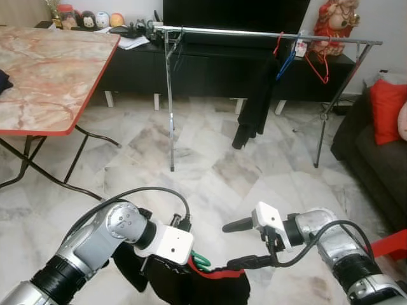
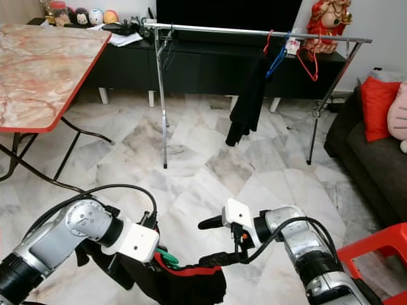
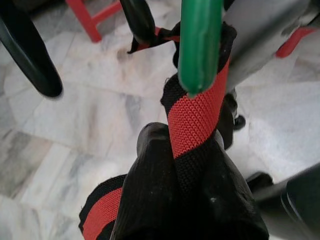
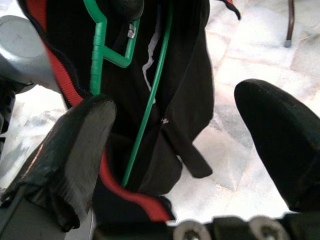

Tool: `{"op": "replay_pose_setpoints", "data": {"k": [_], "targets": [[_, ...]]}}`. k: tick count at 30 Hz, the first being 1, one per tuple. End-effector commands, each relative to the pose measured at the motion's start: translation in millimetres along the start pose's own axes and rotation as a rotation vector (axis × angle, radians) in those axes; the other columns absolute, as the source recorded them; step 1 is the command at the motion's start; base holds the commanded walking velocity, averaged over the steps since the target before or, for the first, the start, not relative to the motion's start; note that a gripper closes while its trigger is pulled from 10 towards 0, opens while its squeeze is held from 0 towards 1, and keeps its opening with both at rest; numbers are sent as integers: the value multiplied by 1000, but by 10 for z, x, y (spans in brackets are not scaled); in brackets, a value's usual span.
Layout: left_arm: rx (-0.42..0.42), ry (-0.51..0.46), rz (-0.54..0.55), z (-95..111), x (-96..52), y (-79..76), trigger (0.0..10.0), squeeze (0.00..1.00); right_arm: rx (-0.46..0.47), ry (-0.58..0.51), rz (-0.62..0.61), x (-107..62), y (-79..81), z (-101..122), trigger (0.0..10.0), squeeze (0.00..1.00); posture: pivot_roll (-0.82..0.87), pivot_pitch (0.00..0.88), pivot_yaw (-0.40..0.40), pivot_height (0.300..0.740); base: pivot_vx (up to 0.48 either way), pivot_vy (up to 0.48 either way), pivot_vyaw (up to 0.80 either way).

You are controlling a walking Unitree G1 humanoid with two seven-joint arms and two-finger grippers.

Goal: Hang hanger

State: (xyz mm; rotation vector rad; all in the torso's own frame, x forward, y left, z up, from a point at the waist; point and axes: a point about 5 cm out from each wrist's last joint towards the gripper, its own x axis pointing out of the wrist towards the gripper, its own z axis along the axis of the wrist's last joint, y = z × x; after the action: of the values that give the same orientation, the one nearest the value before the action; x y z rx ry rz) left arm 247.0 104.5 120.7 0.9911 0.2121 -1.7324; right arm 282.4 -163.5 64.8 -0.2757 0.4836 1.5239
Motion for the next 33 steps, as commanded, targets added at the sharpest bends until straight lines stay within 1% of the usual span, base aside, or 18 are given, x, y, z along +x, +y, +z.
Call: {"op": "replay_pose_setpoints", "data": {"k": [1, 3, 5, 16, 24, 33], "targets": [[33, -29, -4, 101, 4, 21, 10000, 0, -9, 20, 14, -34, 4, -10, 10000, 0, 3, 0, -151, 740, 0, 0, 0], [36, -34, 0, 120, 5, 33, 10000, 0, 2, 16, 23, -33, 8, -18, 10000, 0, 3, 0, -151, 740, 0, 0, 0], [43, -37, 13, 141, 10, 61, 10000, 0, 26, 4, 68, -32, 41, -31, 10000, 0, 3, 0, -153, 740, 0, 0, 0], [42, -29, 30, 140, 27, 103, 10000, 0, 85, -55, 175, -54, 125, -9, 10000, 0, 0, 0, -151, 740, 0, 0, 0], [41, -16, 53, 109, 27, 137, 10000, 0, 106, -57, 193, -58, 168, -23, 10000, 0, -2, 0, -147, 740, 0, 0, 0], [34, -14, 70, 92, 18, 162, 10000, 0, 126, -23, 241, -50, 276, -77, 10000, 0, -4, 0, -144, 740, 0, 0, 0]]}}
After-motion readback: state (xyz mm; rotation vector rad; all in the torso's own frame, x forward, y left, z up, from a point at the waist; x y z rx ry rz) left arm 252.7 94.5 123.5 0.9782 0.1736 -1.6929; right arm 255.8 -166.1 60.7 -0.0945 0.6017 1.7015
